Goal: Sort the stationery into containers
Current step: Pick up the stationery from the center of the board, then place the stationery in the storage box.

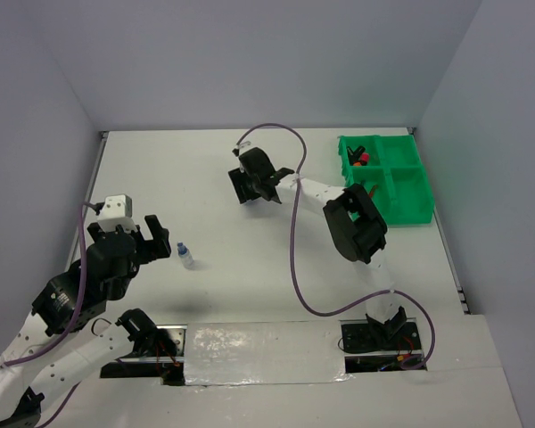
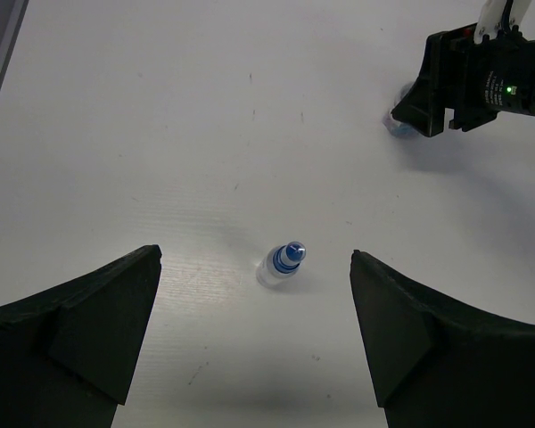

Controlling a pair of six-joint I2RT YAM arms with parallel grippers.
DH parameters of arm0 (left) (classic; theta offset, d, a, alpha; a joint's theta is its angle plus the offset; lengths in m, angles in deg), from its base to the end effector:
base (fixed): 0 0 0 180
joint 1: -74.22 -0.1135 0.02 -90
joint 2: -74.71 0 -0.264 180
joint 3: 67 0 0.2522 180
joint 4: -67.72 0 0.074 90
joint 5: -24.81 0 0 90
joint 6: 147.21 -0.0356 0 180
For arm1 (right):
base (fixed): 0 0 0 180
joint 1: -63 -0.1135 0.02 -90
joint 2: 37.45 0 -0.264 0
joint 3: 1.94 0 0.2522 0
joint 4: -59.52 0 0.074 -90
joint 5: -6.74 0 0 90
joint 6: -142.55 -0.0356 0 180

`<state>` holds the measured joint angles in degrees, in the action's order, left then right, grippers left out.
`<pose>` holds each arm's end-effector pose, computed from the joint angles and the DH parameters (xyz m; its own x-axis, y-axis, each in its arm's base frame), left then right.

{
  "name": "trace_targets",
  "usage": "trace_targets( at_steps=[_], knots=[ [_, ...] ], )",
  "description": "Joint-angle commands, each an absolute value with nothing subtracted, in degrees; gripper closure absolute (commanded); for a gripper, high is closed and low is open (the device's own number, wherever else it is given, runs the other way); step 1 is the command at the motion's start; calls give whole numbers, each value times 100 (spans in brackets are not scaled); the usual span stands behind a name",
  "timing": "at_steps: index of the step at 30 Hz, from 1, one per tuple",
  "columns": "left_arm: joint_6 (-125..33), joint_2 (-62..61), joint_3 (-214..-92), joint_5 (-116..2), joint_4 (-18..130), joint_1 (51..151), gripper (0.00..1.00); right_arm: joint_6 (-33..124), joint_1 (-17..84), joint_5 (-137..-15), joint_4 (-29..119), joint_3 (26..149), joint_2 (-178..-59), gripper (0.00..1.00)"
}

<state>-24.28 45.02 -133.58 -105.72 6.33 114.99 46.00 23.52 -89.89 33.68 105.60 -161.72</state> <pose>0.0790 -0.0375 0.3537 -0.2900 -0.2955 -0.9103 -0.1300 0.9545 -0.2685 0.3814 0.3088 0.1851 -0.5833 -0.3337 -0.7406 -0.5027 0.8645 0.0064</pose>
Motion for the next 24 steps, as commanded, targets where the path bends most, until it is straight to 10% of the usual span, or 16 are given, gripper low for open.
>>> trace_targets(
  at_steps=[1, 2, 9, 14, 24],
  knots=[
    [-2574, 4579, -13332, -10570, 852, 11473, 1, 4745, 2336, -9064, 3477, 10824, -16226, 78],
    [-2566, 4579, -13332, -10579, 852, 11473, 1, 4719, 2362, -9082, 3460, 10789, -16130, 100],
    [-2548, 4676, -13323, -10597, 844, 11465, 1, 4429, 3635, -10255, 4558, 9479, -13985, 100],
    [-2557, 4729, -13323, -10570, 852, 11473, 1, 3217, 5076, -12603, 3513, 10269, -14405, 100],
    [-2592, 4905, -13288, -10518, 905, 11482, 1, 3522, 6467, -12361, 3881, 11061, -15565, 100]
  ],
)
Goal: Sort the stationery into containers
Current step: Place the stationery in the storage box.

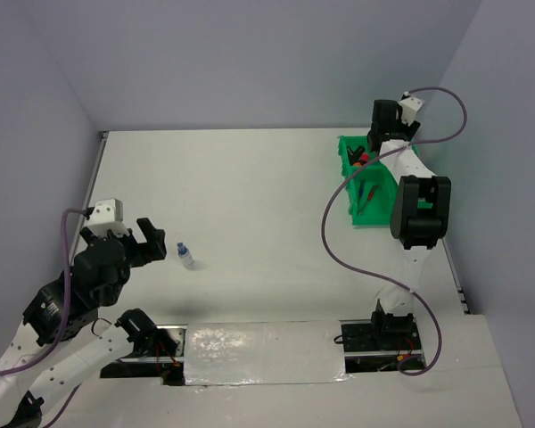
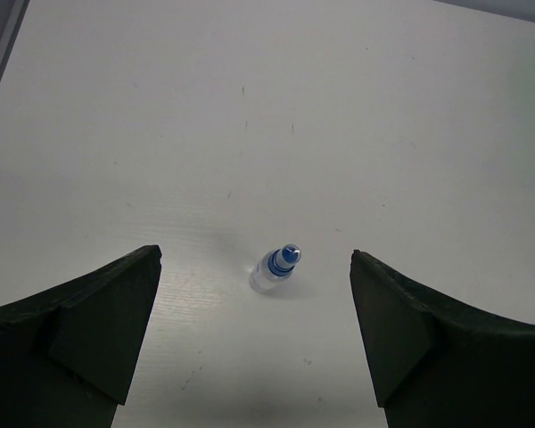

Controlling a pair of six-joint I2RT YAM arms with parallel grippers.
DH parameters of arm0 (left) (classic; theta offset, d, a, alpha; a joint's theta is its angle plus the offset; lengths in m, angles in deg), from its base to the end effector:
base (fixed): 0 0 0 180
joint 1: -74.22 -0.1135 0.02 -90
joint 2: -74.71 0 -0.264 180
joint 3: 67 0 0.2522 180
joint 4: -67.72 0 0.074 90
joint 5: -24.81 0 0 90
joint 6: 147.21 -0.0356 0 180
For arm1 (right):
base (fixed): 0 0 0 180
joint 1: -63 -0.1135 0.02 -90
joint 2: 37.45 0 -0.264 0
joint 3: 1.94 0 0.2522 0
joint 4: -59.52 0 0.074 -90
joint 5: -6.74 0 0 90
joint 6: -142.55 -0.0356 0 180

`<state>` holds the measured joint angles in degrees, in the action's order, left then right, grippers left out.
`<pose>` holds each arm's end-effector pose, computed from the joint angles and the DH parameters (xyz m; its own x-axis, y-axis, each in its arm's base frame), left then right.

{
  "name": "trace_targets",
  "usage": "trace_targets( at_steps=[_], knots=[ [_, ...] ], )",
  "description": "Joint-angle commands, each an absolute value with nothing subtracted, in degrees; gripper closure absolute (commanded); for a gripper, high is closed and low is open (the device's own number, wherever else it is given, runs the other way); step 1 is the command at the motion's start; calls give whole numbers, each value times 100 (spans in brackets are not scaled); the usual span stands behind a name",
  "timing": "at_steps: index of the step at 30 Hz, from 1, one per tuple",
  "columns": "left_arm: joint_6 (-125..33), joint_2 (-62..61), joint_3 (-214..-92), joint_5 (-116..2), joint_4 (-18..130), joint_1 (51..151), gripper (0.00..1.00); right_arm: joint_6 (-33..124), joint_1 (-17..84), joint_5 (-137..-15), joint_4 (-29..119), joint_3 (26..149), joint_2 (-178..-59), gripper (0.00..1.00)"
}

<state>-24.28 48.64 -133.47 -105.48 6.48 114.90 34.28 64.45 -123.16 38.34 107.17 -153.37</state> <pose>0.0677 -0.0278 0.3570 -0.2476 -0.3340 -0.9095 -0.1140 0.9422 -0.3150 0.4745 -0.0349 0.2735 -0.2619 0.2472 -0.9329 0.7032 0.7109 -0.0090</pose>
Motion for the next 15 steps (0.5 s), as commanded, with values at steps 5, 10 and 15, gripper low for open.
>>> trace_targets(
  at_steps=[5, 10, 15],
  knots=[
    [-2654, 4817, -13288, -10421, 949, 11482, 1, 3672, 6660, -11903, 3864, 11342, -15935, 95],
    [-2698, 4738, -13279, -10351, 984, 11482, 1, 3796, 6678, -11736, 3864, 11421, -15997, 42],
    [-2715, 4799, -13279, -10324, 1010, 11482, 1, 3691, 6687, -11718, 3601, 11649, -16006, 2]
  ],
)
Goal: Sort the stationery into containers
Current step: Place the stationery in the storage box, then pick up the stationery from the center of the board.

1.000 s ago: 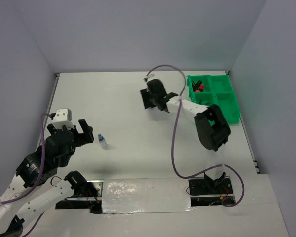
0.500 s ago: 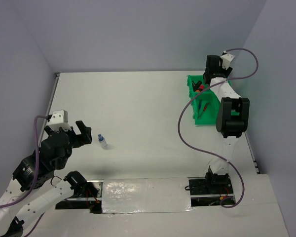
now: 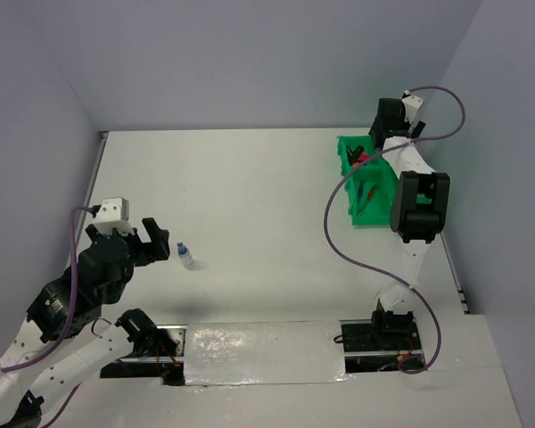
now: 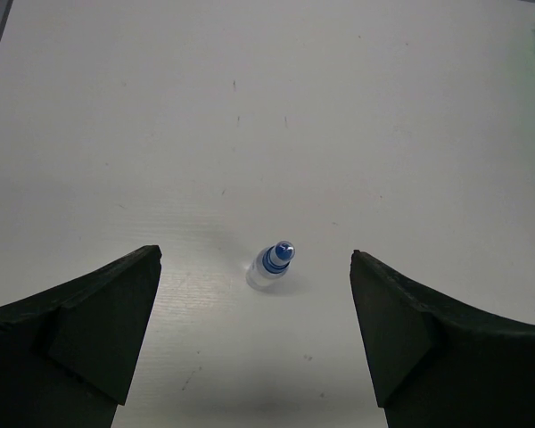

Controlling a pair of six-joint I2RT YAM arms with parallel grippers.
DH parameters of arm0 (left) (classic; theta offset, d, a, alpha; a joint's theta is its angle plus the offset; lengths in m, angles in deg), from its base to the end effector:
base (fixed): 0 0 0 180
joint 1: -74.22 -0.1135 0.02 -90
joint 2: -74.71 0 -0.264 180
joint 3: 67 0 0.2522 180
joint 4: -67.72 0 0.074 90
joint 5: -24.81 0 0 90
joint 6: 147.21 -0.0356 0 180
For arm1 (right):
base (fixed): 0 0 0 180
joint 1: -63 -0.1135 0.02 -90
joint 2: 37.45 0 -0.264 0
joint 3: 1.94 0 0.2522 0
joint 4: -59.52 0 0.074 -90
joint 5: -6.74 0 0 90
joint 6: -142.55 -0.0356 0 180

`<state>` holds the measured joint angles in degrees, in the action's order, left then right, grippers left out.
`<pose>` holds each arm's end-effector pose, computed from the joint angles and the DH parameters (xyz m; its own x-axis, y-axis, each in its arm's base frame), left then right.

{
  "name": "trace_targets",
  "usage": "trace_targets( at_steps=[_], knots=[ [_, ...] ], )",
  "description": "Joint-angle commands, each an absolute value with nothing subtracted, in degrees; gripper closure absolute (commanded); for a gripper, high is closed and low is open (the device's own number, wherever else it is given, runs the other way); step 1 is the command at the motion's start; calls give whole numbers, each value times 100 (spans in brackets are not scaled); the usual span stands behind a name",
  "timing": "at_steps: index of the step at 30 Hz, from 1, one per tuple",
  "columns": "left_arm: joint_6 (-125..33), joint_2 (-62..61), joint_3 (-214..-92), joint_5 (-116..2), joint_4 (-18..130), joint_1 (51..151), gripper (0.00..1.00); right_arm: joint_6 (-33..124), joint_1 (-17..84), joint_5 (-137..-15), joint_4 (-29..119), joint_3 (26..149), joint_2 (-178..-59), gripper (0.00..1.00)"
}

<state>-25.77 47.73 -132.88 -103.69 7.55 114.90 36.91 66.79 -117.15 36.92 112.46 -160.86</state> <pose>0.0720 -0.0327 0.3547 -0.2713 -0.3051 -0.9129 -0.0836 0.9523 -0.2934 0.5002 -0.0530 0.2401 -0.3611 0.2482 -0.8989 0.6501 0.7581 -0.0518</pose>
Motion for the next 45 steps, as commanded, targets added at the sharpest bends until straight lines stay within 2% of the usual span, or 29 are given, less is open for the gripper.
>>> trace_targets(
  at_steps=[1, 8, 11, 12, 13, 14, 18, 20, 24, 31, 38, 42, 45],
  knots=[
    [-2715, 4799, -13271, -10307, 1011, 11482, 1, 3621, 6678, -11710, 3513, 11702, -15962, 0],
    [-2680, 4816, -13279, -10359, 984, 11473, 1, 3427, 6547, -11246, 2792, 12116, -15567, 0],
    [-2531, 4817, -13323, -10657, 862, 11473, 1, 3365, 6022, -9194, 3010, 11345, -14751, 0],
    [-2330, 4808, -13349, -10815, 774, 11456, 1, 3408, 5793, -8213, 3098, 10733, -14479, 0],
    [-2215, 4799, -13376, -11165, 678, 11438, 1, 3496, 5460, -8177, 3256, 10414, -13928, 0],
    [-2066, 4764, -13437, -11333, 442, 11369, 1, 3793, 4595, -8359, 3292, 10150, -13679, 0],
    [-1434, 4773, -13560, -11879, -26, 11166, 1, 4481, 2341, -9089, 3993, 8693, -12895, 0],
    [-1336, 4825, -13587, -12003, -140, 11017, 1, 4849, 1271, -9293, 5169, 8076, -12510, 0],
    [-1536, 4887, -13534, -11810, 51, 10806, 1, 5737, 37, -9188, 6638, 6959, -12410, 0],
    [-1652, 4896, -13517, -11669, 132, 10726, 1, 5958, -257, -8801, 7386, 6860, -13157, 0],
    [-1634, 4992, -13508, -11696, 132, 10717, 1, 5852, -248, -8072, 7406, 7789, -14141, 2],
    [-1687, 4992, -13490, -11617, 167, 10717, 1, 5686, -239, -7537, 7467, 8011, -14493, 4],
    [-1792, 4975, -13473, -11546, 263, 10717, 1, 5563, -248, -7587, 7459, 8204, -14669, 9]
  ],
)
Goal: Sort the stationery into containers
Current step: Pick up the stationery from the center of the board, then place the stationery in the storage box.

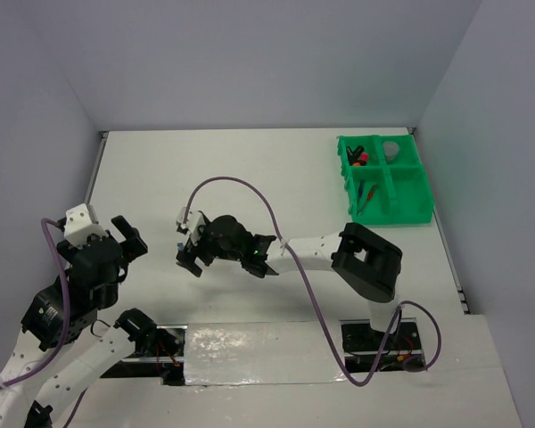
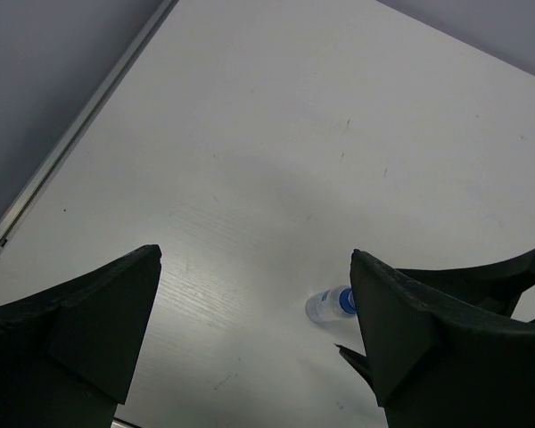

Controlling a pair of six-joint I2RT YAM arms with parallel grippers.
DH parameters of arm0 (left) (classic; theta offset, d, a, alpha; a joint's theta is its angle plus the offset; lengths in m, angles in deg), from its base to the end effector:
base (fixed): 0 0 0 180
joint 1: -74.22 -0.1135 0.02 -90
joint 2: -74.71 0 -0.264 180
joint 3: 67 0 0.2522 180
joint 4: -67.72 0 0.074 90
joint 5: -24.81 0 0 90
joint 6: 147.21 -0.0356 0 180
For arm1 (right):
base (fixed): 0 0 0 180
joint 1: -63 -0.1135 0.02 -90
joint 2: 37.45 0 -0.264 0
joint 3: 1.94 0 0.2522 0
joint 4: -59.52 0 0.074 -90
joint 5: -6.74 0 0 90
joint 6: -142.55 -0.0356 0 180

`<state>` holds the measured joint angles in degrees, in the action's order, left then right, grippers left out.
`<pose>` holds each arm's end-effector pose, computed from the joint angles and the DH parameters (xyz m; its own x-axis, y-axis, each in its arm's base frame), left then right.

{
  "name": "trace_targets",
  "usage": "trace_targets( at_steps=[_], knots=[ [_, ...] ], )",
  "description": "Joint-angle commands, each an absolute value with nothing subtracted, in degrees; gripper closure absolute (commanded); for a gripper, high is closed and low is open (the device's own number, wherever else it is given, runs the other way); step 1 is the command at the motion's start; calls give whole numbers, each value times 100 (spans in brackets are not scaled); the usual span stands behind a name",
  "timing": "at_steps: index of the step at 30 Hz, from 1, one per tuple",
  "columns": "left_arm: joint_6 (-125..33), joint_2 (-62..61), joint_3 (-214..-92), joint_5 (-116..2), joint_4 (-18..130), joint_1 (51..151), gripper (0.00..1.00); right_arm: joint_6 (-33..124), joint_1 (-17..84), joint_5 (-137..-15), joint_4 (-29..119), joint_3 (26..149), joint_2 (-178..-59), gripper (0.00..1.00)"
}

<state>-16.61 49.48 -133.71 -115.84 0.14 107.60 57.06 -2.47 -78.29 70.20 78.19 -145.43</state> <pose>0.0626 -0.0083 0.3506 -0.1286 -0.4094 -0.9032 -0.4145 0.8496 -0.3261 0.1753 0.3916 0.2145 -0.0482 -0.2943 -0.9545 -0.9474 0.3161 -0.0496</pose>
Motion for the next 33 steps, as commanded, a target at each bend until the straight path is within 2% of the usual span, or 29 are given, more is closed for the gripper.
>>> trace_targets(
  at_steps=[1, 2, 10, 11, 12, 13, 19, 23, 24, 27, 28, 31, 33],
  knots=[
    [-1801, 4966, -13473, -11520, 263, 10709, 1, 5554, -248, -7631, 7450, 8283, -14791, 11],
    [-1818, 4957, -13473, -11502, 272, 10709, 1, 5536, -239, -7675, 7484, 8319, -14845, 16],
    [-1968, 4975, -13438, -11344, 404, 10717, 1, 5360, -116, -7632, 7353, 8670, -15337, 38],
    [-1968, 4975, -13429, -11335, 404, 10717, 1, 5369, -116, -7632, 7362, 8662, -15338, 53],
    [-1977, 4984, -13429, -11326, 413, 10717, 1, 5378, -98, -7623, 7370, 8636, -15320, 63],
    [-1994, 4984, -13420, -11318, 422, 10717, 1, 5352, -98, -7718, 7405, 8583, -15285, 100],
    [-2021, 4966, -13420, -11291, 430, 10717, 1, 5018, 314, -7877, 8134, 7556, -14162, 100],
    [-2030, 5027, -13420, -11265, 439, 10709, 1, 5202, 1104, -9227, 7708, 6887, -12870, 100],
    [-2047, 5045, -13429, -11247, 431, 10717, 1, 5211, 1306, -10093, 7470, 6764, -12607, 100],
    [-2100, 5159, -13403, -11195, 492, 10717, 1, 5107, 2499, -11388, 6635, 6693, -11736, 100],
    [-2100, 5177, -13402, -11194, 501, 10717, 1, 4766, 3278, -11506, 6154, 6754, -11438, 100],
    [-2117, 5221, -13402, -11177, 510, 10709, 1, 4194, 4686, -11954, 5501, 7131, -11321, 100],
    [-2117, 5230, -13411, -11177, 501, 10717, 1, 3999, 5173, -12331, 5350, 7448, -11478, 100]
  ],
)
